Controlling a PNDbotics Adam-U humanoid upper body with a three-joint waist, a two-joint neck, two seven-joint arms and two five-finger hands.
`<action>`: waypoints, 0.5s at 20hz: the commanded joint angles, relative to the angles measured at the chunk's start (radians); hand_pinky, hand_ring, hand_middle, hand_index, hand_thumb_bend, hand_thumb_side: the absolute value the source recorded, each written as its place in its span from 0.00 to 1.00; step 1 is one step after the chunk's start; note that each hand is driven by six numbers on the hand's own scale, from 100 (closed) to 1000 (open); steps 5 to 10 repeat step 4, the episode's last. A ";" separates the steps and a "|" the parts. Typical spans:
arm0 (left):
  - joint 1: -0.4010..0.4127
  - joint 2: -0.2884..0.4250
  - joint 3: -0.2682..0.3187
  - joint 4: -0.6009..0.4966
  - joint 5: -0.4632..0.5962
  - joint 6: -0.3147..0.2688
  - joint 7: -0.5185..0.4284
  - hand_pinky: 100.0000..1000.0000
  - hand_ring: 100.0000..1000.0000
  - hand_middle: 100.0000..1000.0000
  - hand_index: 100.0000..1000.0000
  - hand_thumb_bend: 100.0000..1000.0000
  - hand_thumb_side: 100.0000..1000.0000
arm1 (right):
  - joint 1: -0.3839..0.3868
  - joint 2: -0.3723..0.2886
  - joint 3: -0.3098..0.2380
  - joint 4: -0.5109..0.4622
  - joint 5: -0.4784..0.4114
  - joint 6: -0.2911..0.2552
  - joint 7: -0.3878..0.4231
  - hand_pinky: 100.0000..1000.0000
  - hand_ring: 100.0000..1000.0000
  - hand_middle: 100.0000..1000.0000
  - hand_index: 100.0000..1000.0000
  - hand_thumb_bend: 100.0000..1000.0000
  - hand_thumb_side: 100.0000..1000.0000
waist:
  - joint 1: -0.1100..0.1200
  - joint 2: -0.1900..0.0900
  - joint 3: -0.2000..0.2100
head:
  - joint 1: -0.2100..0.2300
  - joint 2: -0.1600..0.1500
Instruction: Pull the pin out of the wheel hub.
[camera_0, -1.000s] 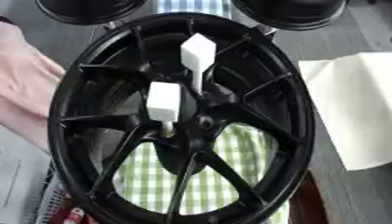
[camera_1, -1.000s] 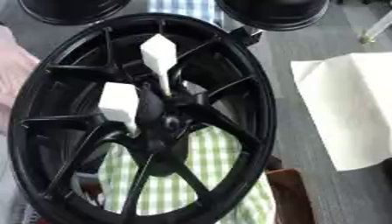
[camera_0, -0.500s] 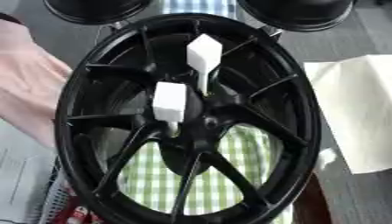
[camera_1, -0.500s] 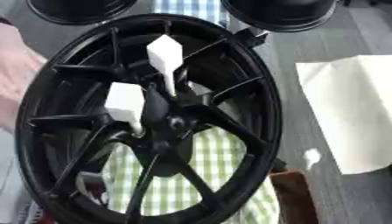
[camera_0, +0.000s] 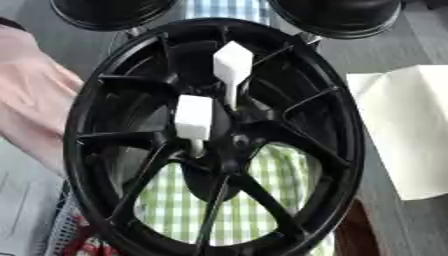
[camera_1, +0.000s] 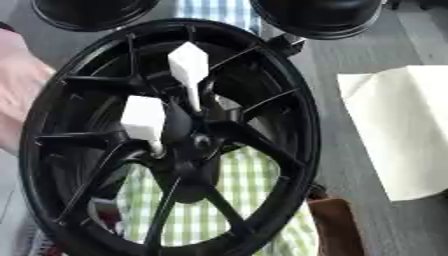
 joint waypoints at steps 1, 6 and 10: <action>-0.016 0.022 -0.012 -0.018 0.004 0.000 -0.019 0.73 0.52 0.50 0.68 0.11 0.69 | -0.053 -0.015 0.048 -0.068 -0.052 -0.037 -0.055 0.82 0.74 0.65 0.73 0.11 0.37 | -0.001 -0.026 0.014 | -0.023 -0.005; -0.025 0.020 -0.017 -0.019 0.003 -0.001 -0.027 0.73 0.52 0.50 0.68 0.11 0.69 | -0.132 0.049 0.128 -0.146 -0.102 -0.086 -0.105 0.81 0.72 0.62 0.71 0.25 0.27 | 0.000 -0.023 0.019 | -0.021 -0.008; -0.025 0.020 -0.017 -0.019 0.003 -0.001 -0.027 0.73 0.52 0.50 0.68 0.11 0.69 | -0.132 0.049 0.128 -0.146 -0.102 -0.086 -0.105 0.81 0.72 0.62 0.71 0.25 0.27 | 0.000 -0.023 0.019 | -0.021 -0.008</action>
